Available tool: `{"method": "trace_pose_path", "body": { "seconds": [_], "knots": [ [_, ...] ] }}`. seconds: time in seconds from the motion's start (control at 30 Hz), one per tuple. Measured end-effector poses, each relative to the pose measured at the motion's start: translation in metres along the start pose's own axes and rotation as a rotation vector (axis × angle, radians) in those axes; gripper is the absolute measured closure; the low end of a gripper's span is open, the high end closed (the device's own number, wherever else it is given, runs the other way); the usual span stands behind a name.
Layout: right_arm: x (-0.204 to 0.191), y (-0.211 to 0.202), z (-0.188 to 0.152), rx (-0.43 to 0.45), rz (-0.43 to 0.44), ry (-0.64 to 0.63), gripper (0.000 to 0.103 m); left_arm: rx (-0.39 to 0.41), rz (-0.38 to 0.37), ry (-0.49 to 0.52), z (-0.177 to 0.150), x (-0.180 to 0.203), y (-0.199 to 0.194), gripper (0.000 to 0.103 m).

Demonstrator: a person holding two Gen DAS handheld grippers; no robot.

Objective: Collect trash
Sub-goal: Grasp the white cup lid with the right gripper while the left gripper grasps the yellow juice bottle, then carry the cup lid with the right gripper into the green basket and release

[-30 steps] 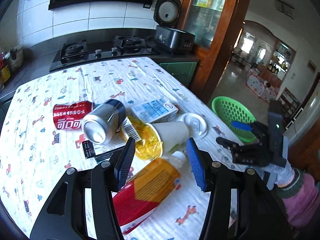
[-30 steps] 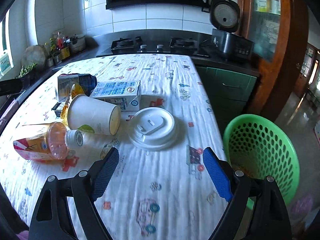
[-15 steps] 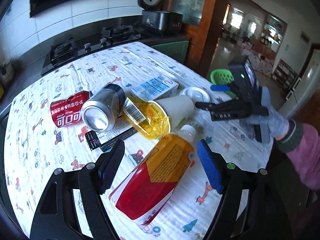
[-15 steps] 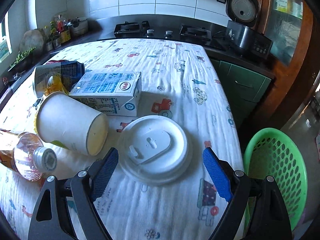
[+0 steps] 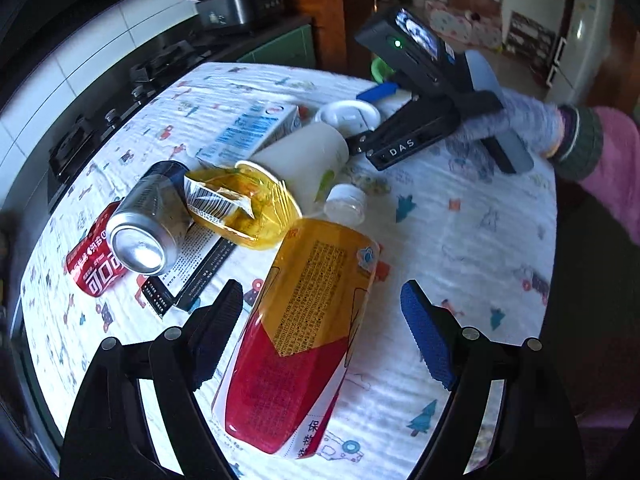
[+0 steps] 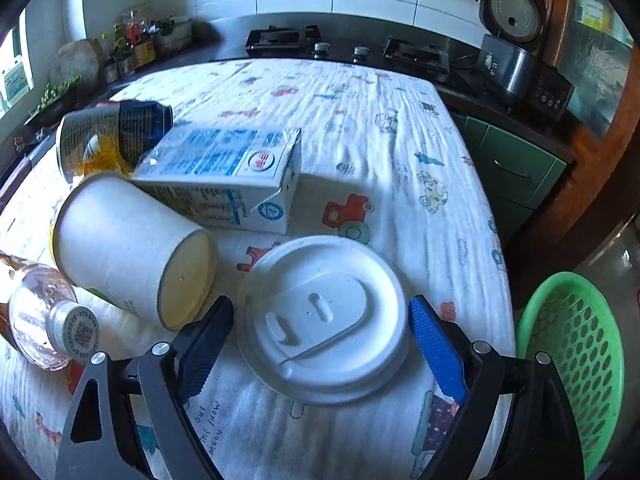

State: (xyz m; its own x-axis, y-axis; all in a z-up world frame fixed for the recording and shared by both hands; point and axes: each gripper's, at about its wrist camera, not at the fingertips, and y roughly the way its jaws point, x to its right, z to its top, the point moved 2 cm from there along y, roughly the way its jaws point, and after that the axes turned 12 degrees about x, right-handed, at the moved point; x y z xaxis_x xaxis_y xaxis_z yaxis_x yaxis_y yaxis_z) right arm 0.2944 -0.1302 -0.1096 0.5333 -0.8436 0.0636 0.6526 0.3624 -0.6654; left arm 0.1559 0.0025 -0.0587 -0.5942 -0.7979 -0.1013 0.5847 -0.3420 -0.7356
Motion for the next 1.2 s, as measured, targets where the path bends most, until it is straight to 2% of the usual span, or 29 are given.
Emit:
{"method": "trace_pose_path", "body": {
  "seconds": [0.2,0.5,0.6,0.73,0.97,1.2],
  "knots": [
    [0.002,-0.001,-0.002,0.010,0.003,0.008,0.019,-0.060,0.001,0.047,-0.005,-0.001,0.015,0.023],
    [0.000,-0.013,-0.006,0.034,-0.002,0.017,0.019,-0.108,-0.009,0.059,-0.013,-0.003,0.032,0.023],
    [0.002,-0.020,-0.009,0.038,-0.007,0.023,0.019,-0.110,0.007,0.081,-0.015,-0.001,0.036,0.023],
    [0.010,-0.035,-0.011,0.049,-0.022,0.043,0.019,-0.101,0.019,0.055,-0.014,-0.004,0.036,0.026],
    [0.034,-0.066,-0.016,0.081,-0.095,0.075,0.019,-0.089,0.082,0.062,-0.013,0.007,0.032,0.029],
    [0.091,-0.096,-0.032,0.076,-0.233,0.155,0.019,-0.036,0.063,0.014,-0.009,0.024,0.010,0.030]
  ]
}}
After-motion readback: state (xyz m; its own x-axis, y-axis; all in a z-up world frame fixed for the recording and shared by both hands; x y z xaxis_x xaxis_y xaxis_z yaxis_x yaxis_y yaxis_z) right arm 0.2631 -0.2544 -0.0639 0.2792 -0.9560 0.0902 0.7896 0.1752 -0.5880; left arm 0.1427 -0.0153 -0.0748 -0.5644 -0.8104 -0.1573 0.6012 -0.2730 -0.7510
